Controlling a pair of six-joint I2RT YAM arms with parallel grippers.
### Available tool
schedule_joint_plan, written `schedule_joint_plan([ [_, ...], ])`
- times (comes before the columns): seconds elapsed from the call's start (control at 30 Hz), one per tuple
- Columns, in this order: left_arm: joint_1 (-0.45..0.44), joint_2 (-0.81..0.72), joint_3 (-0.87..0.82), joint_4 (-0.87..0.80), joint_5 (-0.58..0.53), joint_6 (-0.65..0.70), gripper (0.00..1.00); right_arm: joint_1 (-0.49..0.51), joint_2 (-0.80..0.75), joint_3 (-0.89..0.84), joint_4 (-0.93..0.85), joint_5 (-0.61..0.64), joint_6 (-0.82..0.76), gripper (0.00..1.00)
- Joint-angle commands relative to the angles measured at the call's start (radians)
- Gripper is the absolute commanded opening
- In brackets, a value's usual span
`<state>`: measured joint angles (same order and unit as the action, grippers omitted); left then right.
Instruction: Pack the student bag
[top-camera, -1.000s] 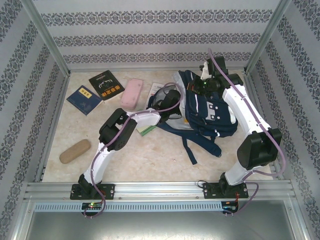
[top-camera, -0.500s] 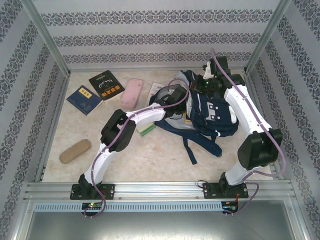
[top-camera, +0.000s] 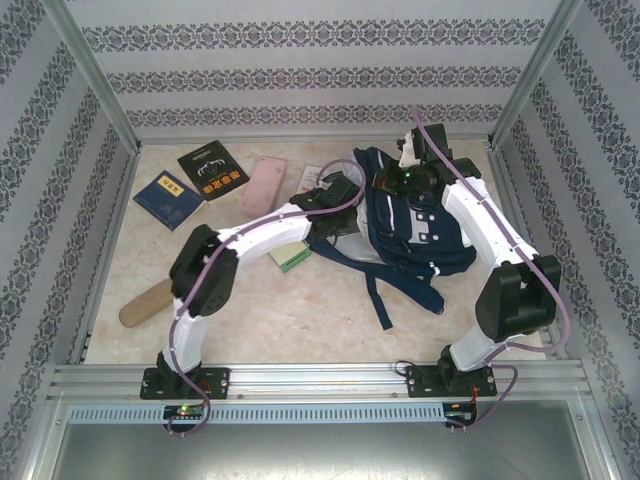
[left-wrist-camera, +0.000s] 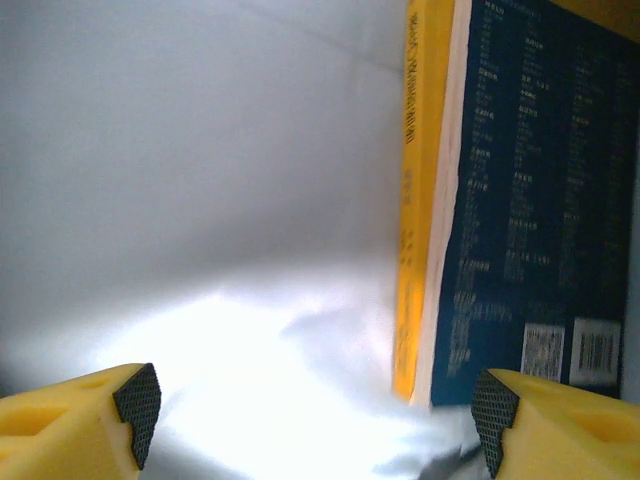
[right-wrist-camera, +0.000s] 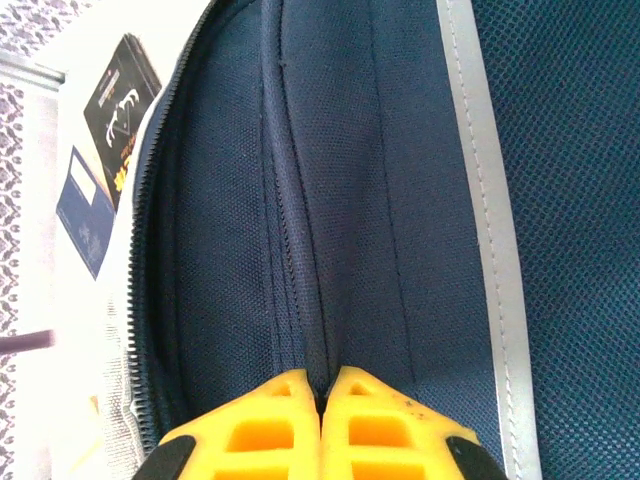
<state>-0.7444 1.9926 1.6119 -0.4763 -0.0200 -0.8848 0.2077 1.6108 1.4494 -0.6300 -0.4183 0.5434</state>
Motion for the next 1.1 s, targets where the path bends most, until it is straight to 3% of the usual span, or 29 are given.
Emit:
schedule_joint_plan([
  [0.0,0.055,-0.157,-0.106,-0.037,-0.036,0.046,0.83,0.018,-0.027,-0.035,0.073,-0.015,-0.022,0.0],
  [0.27,0.246,-0.416,-0.284,-0.112,-0.05,0.107,0.83,0.084,0.031,-0.093,0.102,0.043,-0.076,0.04],
  [0.37,0.347,-0.455,-0.316,-0.118,-0.062,0.134,0.87,0.095,0.054,-0.103,0.119,0.043,-0.076,0.28],
  [0.43,0.415,-0.452,-0.314,-0.12,-0.057,0.167,0.88,0.101,0.064,-0.1,0.122,0.041,-0.076,0.37],
  [0.53,0.524,-0.407,-0.287,-0.117,-0.042,0.215,0.88,0.112,0.063,-0.095,0.125,0.045,-0.076,0.48],
  [0.73,0.711,-0.241,-0.215,-0.059,0.01,0.237,0.89,0.14,0.042,-0.098,0.131,0.046,-0.07,0.56],
  [0.9,0.827,-0.084,-0.122,-0.009,0.11,0.212,0.88,0.164,0.024,-0.101,0.137,0.03,-0.055,0.97],
  [1.07,0.878,0.067,0.023,-0.055,0.109,0.227,0.87,0.191,0.008,-0.092,0.134,0.037,-0.041,0.98],
])
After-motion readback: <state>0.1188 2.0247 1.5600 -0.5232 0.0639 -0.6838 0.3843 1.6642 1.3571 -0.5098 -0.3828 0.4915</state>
